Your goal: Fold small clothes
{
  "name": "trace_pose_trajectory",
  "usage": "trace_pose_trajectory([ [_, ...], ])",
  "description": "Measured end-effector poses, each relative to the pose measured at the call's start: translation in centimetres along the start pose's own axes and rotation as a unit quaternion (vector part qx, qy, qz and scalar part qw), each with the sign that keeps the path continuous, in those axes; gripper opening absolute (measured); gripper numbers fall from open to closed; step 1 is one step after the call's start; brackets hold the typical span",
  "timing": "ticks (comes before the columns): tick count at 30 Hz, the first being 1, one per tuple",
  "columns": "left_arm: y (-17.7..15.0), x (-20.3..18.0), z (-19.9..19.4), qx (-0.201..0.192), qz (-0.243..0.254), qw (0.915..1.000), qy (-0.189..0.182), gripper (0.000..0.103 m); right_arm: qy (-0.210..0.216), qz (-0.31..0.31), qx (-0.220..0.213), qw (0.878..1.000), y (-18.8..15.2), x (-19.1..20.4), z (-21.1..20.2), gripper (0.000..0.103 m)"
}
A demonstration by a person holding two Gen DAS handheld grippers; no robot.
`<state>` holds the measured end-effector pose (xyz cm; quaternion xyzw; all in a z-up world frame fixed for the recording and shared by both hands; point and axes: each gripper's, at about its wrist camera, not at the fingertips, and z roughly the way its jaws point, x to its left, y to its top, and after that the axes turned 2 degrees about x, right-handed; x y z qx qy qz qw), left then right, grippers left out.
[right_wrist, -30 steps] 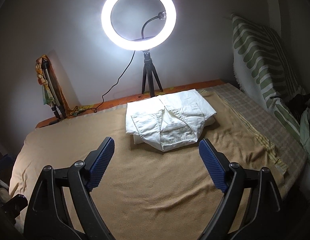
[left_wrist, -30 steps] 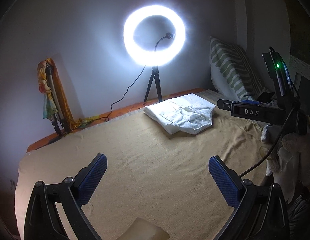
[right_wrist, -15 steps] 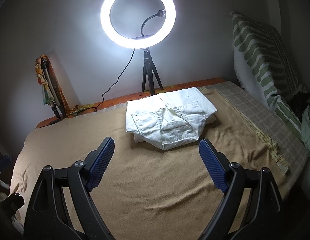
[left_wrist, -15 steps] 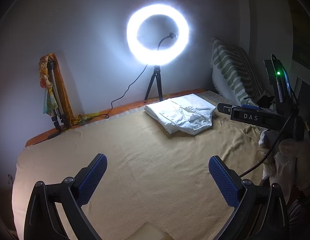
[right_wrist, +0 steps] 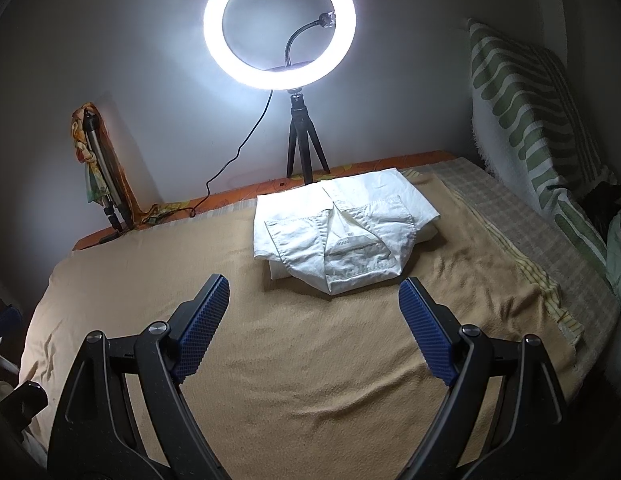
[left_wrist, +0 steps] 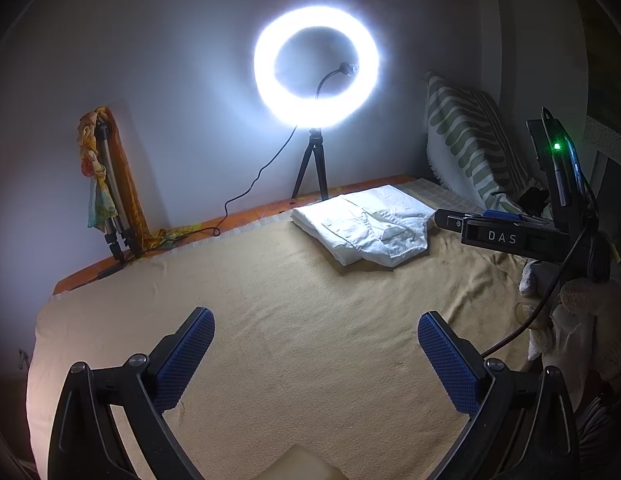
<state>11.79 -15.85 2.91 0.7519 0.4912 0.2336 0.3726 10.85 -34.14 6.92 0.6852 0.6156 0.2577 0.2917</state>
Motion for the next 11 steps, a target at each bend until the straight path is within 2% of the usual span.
trace_pose_trajectory([
  [11, -0.06, 0.69, 0.22, 0.001, -0.005, 1.0, 0.001, 0.103, 0.001, 0.0, 0.009, 1.0, -0.29, -0.1, 0.47, 0.089],
])
